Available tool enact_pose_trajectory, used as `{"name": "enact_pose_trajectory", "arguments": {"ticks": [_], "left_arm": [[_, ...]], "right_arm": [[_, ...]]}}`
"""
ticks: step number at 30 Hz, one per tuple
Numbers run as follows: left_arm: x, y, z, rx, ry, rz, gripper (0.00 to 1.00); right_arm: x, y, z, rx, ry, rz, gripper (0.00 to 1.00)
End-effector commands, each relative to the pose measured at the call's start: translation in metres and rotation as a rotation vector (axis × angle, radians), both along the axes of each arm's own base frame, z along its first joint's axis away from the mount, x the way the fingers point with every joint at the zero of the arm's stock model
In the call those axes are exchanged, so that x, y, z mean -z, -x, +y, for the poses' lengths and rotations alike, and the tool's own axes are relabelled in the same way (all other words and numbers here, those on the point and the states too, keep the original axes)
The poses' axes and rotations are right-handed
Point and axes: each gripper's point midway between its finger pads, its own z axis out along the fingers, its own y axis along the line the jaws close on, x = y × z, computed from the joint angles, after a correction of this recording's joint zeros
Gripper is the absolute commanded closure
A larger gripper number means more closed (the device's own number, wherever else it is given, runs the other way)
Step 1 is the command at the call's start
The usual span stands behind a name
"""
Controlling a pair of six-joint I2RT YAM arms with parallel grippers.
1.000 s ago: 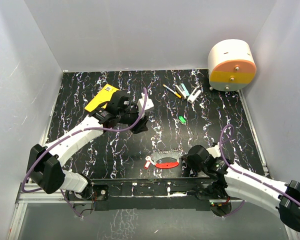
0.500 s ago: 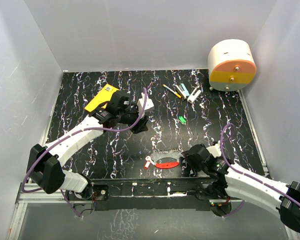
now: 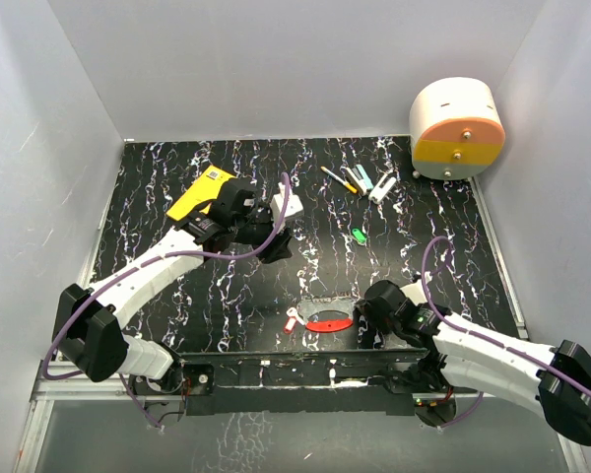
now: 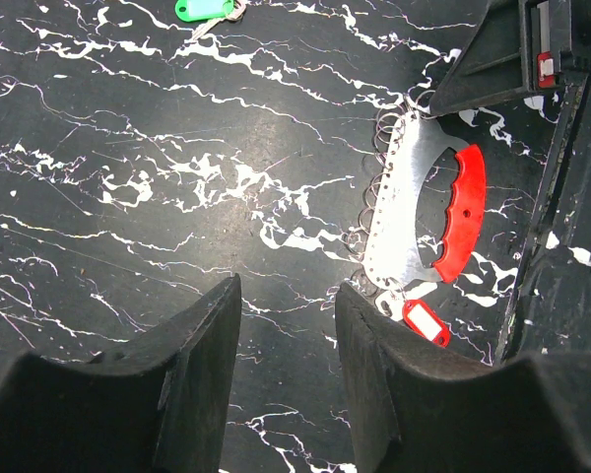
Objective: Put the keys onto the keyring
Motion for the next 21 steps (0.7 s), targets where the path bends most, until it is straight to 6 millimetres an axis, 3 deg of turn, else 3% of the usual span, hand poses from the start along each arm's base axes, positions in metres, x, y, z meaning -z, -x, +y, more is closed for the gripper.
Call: {"name": "enact_pose_trajectory", "arguments": {"ticks": [1, 6, 10, 14, 18, 21], "left_arm": [[-0.007, 0.005, -0.002, 0.018, 0.027, -0.009, 0.59], [-0.011, 0.004, -0.005, 0.023, 0.038, -0.008, 0.58], [-0.016, 0.0, -0.009, 0.028, 0.055, 0.026, 0.56], [-0.038, -0.001, -0.015, 0.073, 0.115, 0.04, 0.51], [-0.052, 0.021, -0.028, 0.189, 0.211, 0.118, 0.48], [-0.054, 0.032, -0.036, 0.253, 0.269, 0.167, 0.41]], "right_arm": [[-0.005, -0.009, -0.005, 0.035, 0.012, -0.052, 0.87], [-0.01, -0.013, -0.01, 0.024, 0.046, -0.097, 0.92], [-0.029, -0.023, -0.008, -0.08, 0.129, -0.199, 0.92], [-0.067, -0.036, 0.005, -0.298, 0.246, -0.389, 0.92], [-0.108, -0.039, 0.03, -0.523, 0.281, -0.618, 0.92], [-0.138, -0.029, 0.052, -0.678, 0.245, -0.781, 0.92]]}}
